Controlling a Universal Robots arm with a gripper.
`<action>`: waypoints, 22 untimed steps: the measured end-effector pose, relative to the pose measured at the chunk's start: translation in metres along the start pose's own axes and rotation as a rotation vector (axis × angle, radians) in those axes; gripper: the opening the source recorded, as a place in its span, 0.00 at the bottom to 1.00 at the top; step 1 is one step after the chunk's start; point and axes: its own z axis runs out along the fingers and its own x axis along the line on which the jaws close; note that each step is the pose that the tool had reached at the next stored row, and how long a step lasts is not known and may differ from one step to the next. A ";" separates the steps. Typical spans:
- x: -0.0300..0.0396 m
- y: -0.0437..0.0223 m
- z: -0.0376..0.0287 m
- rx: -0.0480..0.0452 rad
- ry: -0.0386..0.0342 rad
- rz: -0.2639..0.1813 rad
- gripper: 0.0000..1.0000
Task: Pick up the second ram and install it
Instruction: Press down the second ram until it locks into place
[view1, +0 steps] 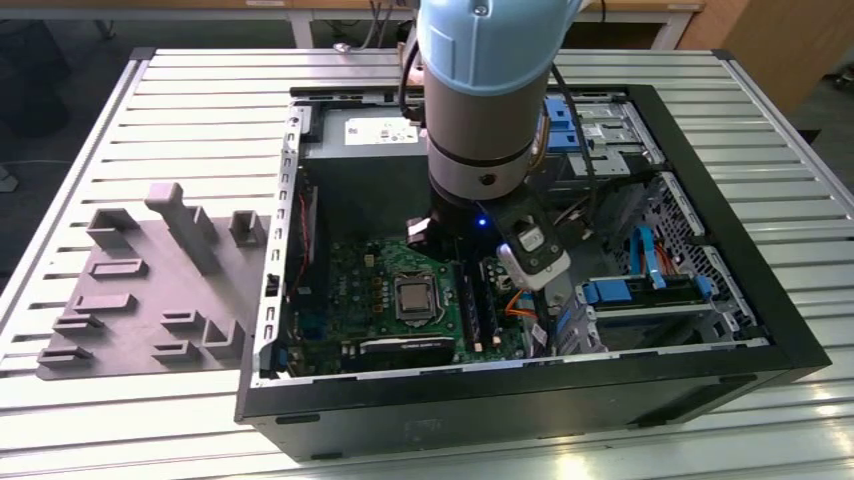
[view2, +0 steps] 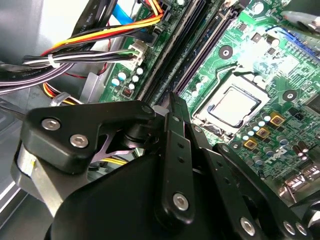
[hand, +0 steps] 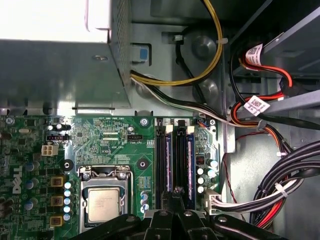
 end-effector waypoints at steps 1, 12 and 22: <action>0.0000 -0.0001 0.0000 0.0000 0.0000 0.000 0.11; -0.0001 -0.0027 -0.0003 0.0001 0.0000 0.000 0.11; -0.0001 -0.0057 -0.0006 0.0001 0.0000 0.000 0.11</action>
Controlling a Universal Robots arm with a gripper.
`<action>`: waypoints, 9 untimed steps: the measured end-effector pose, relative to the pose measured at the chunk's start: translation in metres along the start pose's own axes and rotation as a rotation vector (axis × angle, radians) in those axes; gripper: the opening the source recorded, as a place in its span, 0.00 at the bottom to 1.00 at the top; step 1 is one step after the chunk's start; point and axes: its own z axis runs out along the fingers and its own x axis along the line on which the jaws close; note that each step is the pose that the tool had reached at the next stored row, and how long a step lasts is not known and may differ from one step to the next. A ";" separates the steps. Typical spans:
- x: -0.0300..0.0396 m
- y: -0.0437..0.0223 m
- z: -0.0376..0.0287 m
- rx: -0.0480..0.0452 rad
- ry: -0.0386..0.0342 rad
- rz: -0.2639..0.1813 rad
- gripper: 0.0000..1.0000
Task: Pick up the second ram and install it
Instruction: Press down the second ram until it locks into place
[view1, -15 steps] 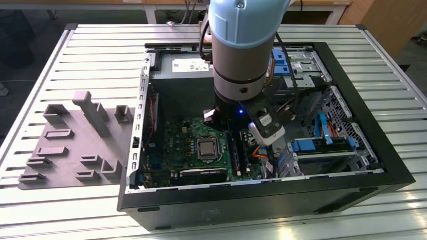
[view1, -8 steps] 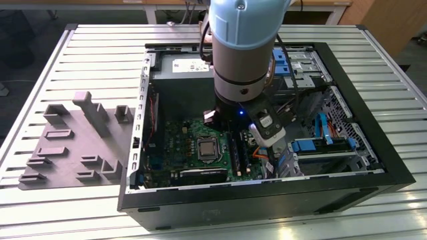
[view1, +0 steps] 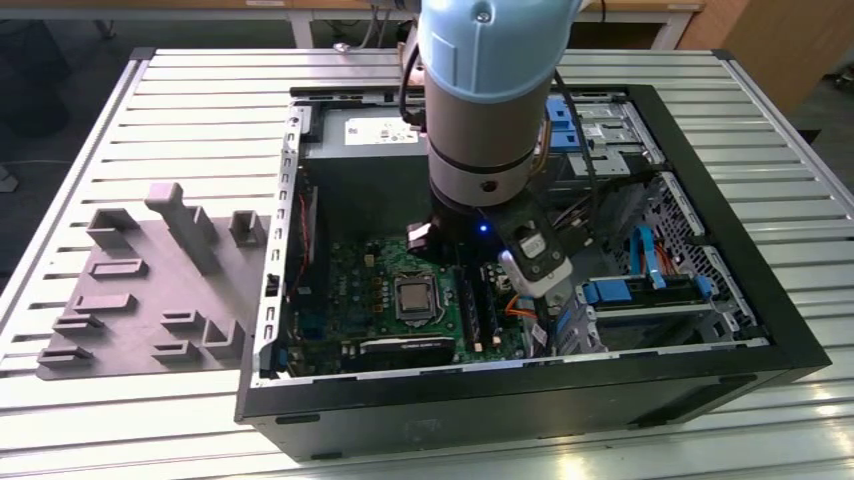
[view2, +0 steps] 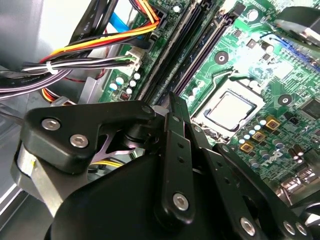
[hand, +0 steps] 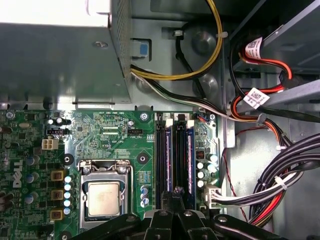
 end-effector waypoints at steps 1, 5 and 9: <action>0.0000 -0.0003 0.0000 0.0000 0.0000 0.000 0.11; 0.0000 -0.0015 -0.0001 0.0000 0.0000 0.000 0.11; 0.0000 -0.0026 -0.0002 0.0000 0.0000 0.000 0.11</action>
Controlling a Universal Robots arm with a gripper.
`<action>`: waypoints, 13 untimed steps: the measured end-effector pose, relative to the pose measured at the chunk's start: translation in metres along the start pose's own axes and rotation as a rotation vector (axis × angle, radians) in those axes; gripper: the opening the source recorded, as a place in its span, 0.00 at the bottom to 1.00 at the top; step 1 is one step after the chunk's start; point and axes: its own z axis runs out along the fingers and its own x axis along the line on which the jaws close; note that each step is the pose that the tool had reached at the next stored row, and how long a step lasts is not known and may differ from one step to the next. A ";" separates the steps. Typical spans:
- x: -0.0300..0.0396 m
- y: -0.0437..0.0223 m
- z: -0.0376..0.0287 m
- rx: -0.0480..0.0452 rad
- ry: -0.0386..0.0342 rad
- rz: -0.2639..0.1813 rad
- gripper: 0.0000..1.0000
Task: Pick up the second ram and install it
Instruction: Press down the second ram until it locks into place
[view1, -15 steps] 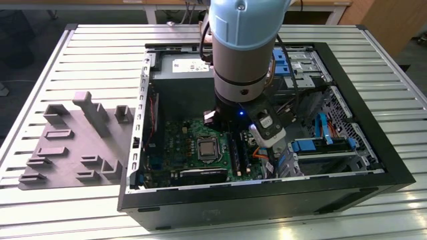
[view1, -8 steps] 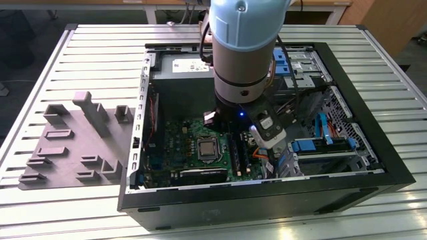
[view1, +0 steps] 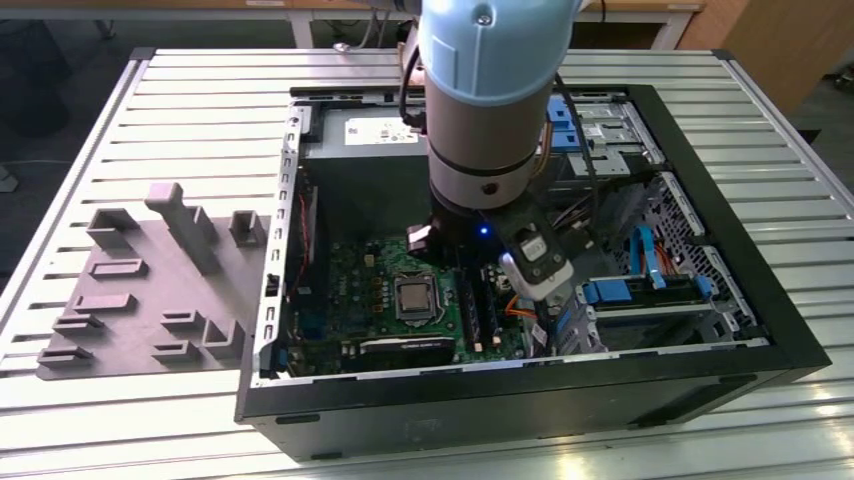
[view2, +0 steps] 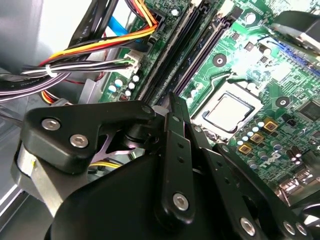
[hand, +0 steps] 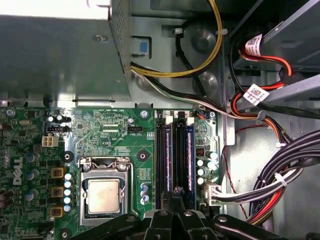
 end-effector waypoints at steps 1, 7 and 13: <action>0.0000 -0.0003 0.0000 0.0000 0.0000 0.000 0.11; 0.0000 -0.0021 -0.0002 0.0000 0.0000 0.000 0.11; -0.0001 -0.0041 -0.0004 0.0000 0.0001 0.000 0.11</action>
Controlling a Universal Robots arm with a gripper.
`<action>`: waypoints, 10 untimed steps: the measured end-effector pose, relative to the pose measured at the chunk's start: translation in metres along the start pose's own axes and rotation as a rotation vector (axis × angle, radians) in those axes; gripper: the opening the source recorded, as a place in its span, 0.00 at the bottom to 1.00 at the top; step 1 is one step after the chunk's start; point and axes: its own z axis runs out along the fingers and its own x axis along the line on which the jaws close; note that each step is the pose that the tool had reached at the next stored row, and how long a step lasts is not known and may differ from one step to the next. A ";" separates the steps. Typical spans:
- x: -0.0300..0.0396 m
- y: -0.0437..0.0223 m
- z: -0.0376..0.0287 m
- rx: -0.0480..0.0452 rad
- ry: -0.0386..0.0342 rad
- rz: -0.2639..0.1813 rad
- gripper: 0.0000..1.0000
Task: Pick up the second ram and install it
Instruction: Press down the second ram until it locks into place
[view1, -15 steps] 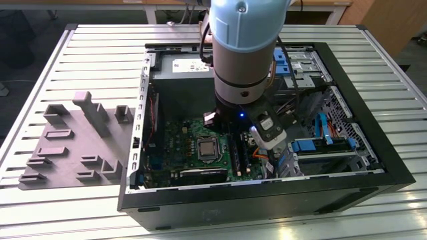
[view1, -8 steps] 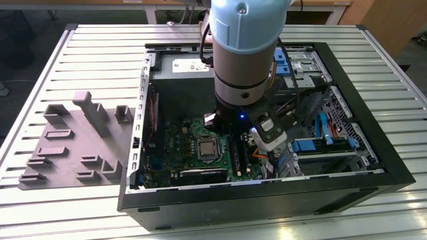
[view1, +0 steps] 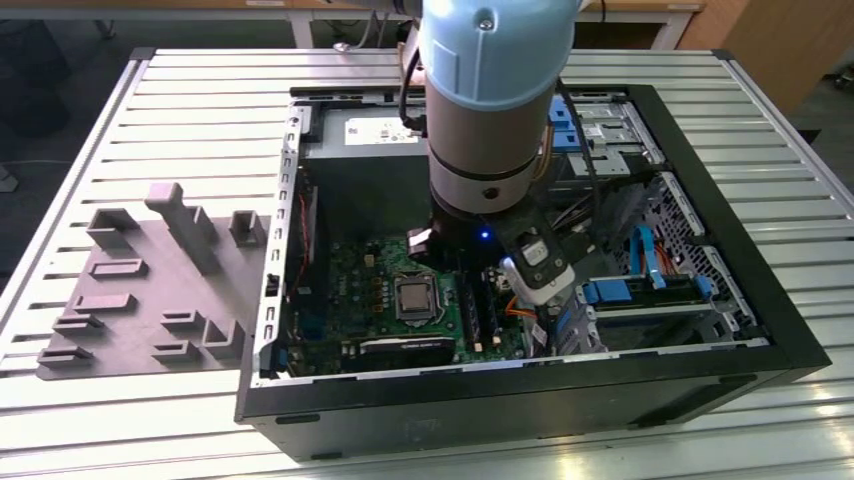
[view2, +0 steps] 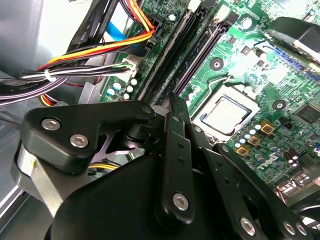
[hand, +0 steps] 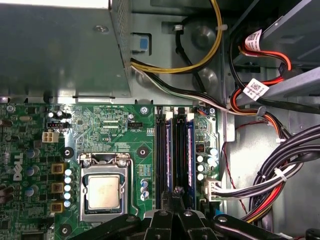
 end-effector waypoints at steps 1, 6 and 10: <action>0.0000 -0.0004 0.0000 -0.0001 0.0000 0.000 0.11; 0.0000 -0.0023 -0.0002 -0.0001 -0.0001 0.000 0.11; -0.0001 -0.0043 -0.0004 0.0000 -0.0001 0.000 0.11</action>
